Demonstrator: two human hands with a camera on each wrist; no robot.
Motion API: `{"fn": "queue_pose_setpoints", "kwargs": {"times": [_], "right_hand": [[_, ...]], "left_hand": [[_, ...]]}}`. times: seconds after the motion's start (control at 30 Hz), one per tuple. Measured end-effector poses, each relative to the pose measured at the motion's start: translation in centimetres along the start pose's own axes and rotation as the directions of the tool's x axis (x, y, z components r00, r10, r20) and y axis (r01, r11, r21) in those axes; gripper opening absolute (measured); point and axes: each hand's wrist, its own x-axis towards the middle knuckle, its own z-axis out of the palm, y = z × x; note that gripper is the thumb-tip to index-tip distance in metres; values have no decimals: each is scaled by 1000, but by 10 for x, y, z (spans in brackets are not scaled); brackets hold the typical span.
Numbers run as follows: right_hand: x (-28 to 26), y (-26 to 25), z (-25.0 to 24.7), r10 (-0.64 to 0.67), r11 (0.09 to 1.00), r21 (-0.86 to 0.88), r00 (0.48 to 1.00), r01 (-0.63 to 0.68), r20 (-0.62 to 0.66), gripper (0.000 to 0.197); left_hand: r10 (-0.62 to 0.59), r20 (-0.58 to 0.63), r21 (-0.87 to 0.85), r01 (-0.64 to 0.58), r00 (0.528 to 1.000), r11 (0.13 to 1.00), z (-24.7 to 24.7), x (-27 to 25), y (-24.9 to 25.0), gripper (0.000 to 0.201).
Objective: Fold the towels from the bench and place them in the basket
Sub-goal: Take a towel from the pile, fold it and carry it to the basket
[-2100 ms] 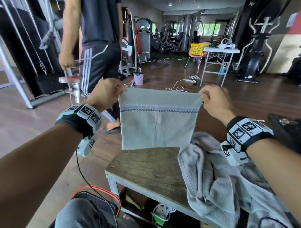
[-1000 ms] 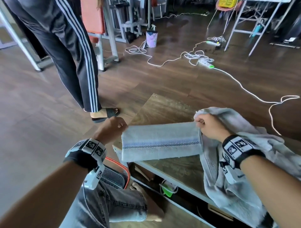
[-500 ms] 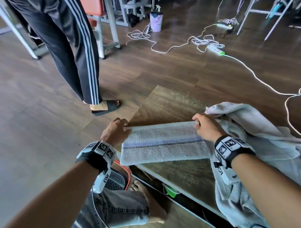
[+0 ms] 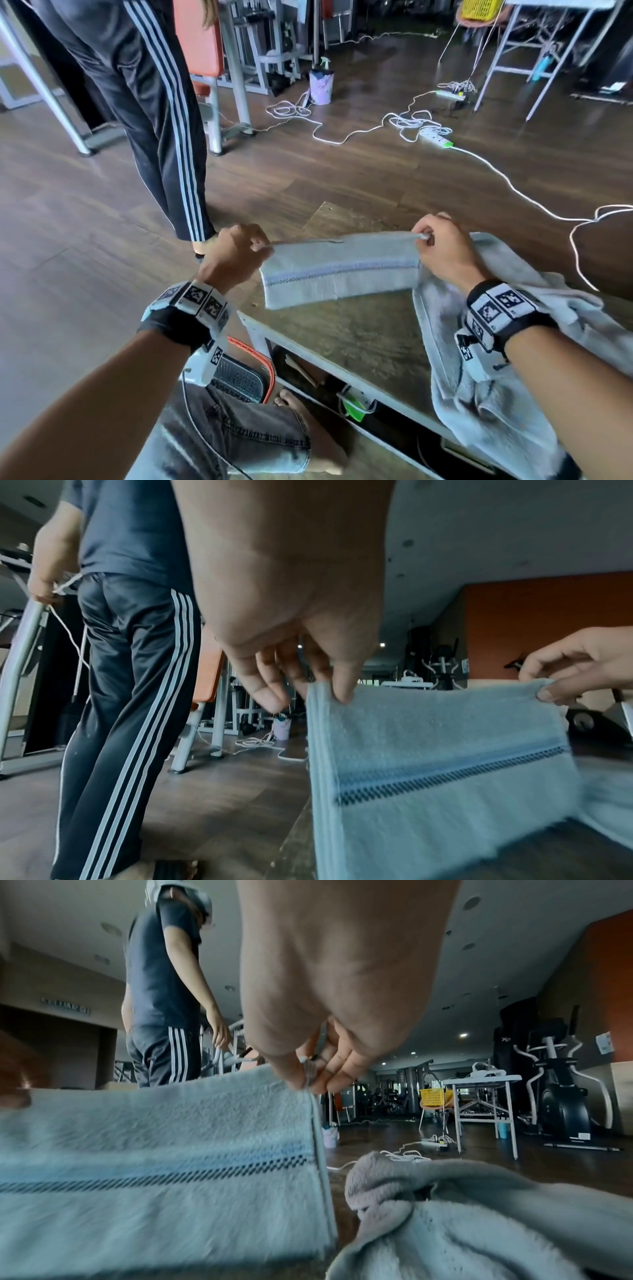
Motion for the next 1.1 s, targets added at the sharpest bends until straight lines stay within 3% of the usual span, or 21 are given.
{"fn": "queue_pose_setpoints", "kwargs": {"times": [0.1, 0.17, 0.23, 0.3, 0.37, 0.43, 0.57, 0.7, 0.83, 0.93, 1.1], "right_hand": [[-23, 2, -17, -92, 992, 79, 991, 100, -101, 20], [-46, 10, -21, -109, 991, 81, 994, 110, -24, 19], [-73, 26, -14, -7, 999, 33, 980, 1, 197, 27], [-104, 44, -2, 72, 996, 15, 930, -83, 361, 40], [-134, 56, 7, 81, 996, -2, 908, -87, 411, 48], [-157, 65, 11, 114, 989, -133, 884, -59, 454, 53], [-186, 82, 5, 196, 920, -385, 936, -72, 293, 50], [-194, 93, -12, 319, 850, -500, 917, -165, 240, 38], [-187, 70, -11, 219, 828, -553, 962, -96, 162, 31], [-179, 41, 5, 104, 907, -420, 956, 21, 274, 52], [-175, 17, 36, 154, 944, -329, 873, 8, 464, 70]], "left_hand": [[104, -139, -49, -112, 985, 992, -11, -18, 4, 11], [147, -129, -71, -157, 981, 985, -6, -39, 4, 15], [91, 31, -71, -88, 995, 994, 8, -62, -3, 21], [-39, 227, -7, 42, 973, 999, 26, -83, -11, 28], [-87, 296, 23, 84, 951, 996, 44, -99, -16, 31], [-85, 301, 21, 82, 950, 996, 58, -109, -13, 30], [-31, 257, 46, 19, 966, 999, 76, -117, 2, 35], [28, 234, 57, -43, 972, 997, 88, -117, 21, 50], [37, 348, 90, -73, 937, 993, 97, -119, 42, 65], [60, 407, 141, -128, 911, 982, 105, -126, 53, 66], [44, 468, 165, -136, 883, 977, 108, -137, 56, 80]]}}
